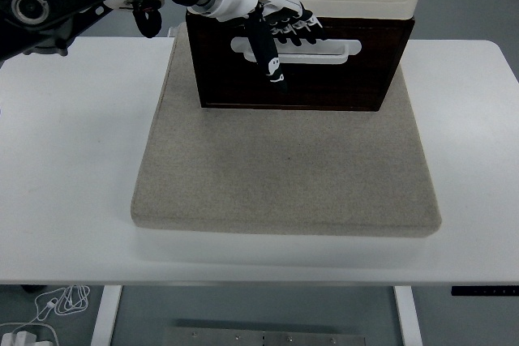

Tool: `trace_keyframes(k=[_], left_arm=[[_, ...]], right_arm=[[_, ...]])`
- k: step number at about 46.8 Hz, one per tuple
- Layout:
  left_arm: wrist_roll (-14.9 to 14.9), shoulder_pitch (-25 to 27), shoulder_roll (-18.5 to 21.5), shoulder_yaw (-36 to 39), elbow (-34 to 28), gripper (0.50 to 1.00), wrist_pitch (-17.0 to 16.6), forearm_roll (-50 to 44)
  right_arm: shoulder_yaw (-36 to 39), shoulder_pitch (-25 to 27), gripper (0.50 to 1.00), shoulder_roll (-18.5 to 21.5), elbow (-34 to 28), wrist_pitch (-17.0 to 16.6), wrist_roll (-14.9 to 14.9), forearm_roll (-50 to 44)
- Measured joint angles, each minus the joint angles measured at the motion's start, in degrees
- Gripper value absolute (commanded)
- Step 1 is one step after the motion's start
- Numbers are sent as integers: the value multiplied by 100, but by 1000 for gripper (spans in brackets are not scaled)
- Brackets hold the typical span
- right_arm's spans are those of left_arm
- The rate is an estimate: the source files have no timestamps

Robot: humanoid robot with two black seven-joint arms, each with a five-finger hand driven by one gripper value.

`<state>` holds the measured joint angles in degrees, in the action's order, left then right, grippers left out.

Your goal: Open the drawer under the combination cabinet

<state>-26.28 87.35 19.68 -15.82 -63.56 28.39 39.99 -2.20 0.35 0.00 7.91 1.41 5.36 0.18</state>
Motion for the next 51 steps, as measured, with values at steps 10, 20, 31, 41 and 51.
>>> trace_keyframes(k=[10,20,31,41,51], left_arm=[[8,7,-36,0,125,1000,0,10],[9,-27,-53,0,123,1000,0,9],[9,-56,-65,0,125,1000,0,10],[9,-94,-123,0,134,1000,-14,9],[9,-112,-143,0,259,1000,-16,9]], right_arm=[[0,0,928,0,0,0,0,0],[0,1,928,0,0,0,0,0],[0,1,928,0,0,0,1,0],[0,0,928,0,0,0,0,0],[0,0,928,0,0,0,0,0]])
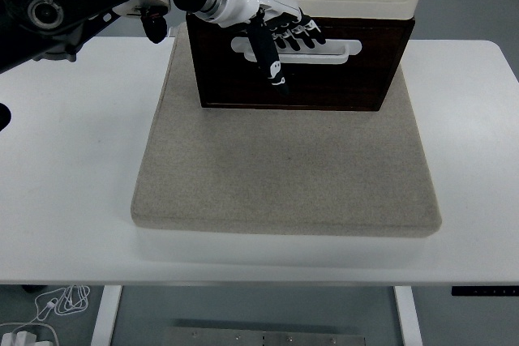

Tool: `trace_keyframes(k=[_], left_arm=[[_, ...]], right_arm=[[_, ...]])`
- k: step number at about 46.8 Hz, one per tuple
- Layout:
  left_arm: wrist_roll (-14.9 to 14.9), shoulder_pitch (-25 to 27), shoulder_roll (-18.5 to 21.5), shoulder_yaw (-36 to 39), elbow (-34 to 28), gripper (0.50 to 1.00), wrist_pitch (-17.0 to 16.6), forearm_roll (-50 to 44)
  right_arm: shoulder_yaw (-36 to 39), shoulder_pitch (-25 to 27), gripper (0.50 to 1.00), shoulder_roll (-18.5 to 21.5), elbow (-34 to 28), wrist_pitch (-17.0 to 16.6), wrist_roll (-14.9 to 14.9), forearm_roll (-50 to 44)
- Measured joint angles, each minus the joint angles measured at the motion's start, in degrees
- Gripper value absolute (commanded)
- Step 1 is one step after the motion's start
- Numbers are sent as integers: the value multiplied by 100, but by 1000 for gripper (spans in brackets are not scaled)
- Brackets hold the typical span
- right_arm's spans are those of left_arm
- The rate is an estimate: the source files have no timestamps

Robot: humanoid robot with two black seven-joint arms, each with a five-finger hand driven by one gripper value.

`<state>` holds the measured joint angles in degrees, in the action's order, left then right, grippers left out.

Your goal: Open the drawer under the combination cabinet

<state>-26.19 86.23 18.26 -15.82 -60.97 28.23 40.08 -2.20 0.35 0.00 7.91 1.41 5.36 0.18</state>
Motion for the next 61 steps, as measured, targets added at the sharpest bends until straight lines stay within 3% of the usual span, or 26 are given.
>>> trace_keyframes(k=[53,61], left_arm=[[0,-62,-41,9,66,1000,-28,0],[0,-17,-50,309,72,1000,-140,-6]], right_arm=[[0,0,928,0,0,0,0,0],[0,0,928,0,0,0,1,0]])
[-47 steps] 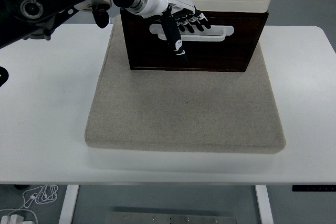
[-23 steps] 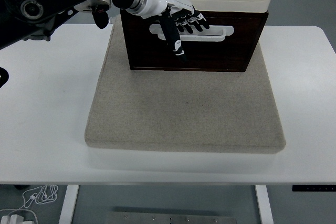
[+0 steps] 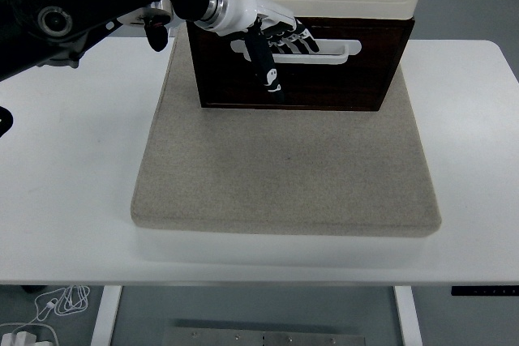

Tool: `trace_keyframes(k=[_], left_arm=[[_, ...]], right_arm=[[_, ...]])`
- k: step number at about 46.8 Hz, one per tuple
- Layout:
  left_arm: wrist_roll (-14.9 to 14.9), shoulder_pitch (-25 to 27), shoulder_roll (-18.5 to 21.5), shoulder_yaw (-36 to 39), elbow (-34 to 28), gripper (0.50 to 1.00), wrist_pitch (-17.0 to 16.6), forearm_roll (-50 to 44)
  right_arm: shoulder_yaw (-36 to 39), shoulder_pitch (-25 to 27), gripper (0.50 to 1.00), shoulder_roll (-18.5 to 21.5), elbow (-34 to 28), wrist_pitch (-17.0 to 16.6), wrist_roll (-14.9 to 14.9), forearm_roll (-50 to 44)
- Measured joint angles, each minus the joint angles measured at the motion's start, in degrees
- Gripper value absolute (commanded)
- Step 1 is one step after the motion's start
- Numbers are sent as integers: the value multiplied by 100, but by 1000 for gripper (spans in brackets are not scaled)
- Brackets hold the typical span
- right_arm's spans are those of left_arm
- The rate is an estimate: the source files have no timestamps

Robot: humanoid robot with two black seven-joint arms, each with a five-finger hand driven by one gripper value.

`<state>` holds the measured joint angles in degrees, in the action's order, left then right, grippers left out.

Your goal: Open the drawer under the combination cabinet

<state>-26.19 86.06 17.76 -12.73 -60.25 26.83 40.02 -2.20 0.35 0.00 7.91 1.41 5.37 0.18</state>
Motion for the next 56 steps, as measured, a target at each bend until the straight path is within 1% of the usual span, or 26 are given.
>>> trace_keyframes(k=[7,13,31,56], left_arm=[[0,10,-14,49,-11,1000,-98,-3],[0,-6,-100,51,-6,1000,-101,-3],[0,-24,-137,51,-5,1000,-101,-3],[0,-2,-158,52,-50,1000,3,-26]], right_arm=[[0,0,928,0,0,0,-1,0],[0,-1,928,0,0,0,-1,0],[0,0,928,0,0,0,-1,0],[0,0,928,0,0,0,-1,0]])
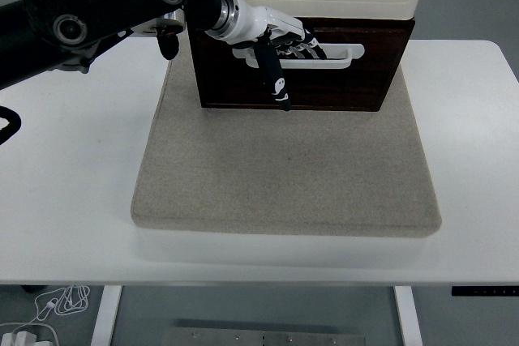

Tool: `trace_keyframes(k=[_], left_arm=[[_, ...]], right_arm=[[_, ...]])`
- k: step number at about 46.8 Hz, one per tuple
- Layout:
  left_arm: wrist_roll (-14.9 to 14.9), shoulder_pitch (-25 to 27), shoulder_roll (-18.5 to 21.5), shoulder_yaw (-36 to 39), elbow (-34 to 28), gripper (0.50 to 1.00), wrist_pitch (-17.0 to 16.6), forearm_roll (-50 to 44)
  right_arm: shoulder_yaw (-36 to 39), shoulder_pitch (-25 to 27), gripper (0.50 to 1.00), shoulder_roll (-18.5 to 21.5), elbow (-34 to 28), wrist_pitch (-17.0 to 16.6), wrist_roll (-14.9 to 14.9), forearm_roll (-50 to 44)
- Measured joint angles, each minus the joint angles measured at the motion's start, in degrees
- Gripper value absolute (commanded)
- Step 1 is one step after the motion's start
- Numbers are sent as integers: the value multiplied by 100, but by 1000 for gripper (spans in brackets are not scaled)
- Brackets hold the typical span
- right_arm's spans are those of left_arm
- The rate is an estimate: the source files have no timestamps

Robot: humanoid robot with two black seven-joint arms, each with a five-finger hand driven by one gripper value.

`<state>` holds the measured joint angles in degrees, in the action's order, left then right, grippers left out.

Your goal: Open the drawer under the combination cabinet

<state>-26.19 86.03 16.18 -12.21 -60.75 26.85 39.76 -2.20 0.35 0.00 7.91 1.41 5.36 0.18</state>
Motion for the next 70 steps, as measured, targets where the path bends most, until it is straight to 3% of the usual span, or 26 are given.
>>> trace_keyframes(k=[70], left_arm=[[-8,16,111,-96,-414,1000,325,-273]], right_arm=[[0,0,928,0,0,0,0,0]])
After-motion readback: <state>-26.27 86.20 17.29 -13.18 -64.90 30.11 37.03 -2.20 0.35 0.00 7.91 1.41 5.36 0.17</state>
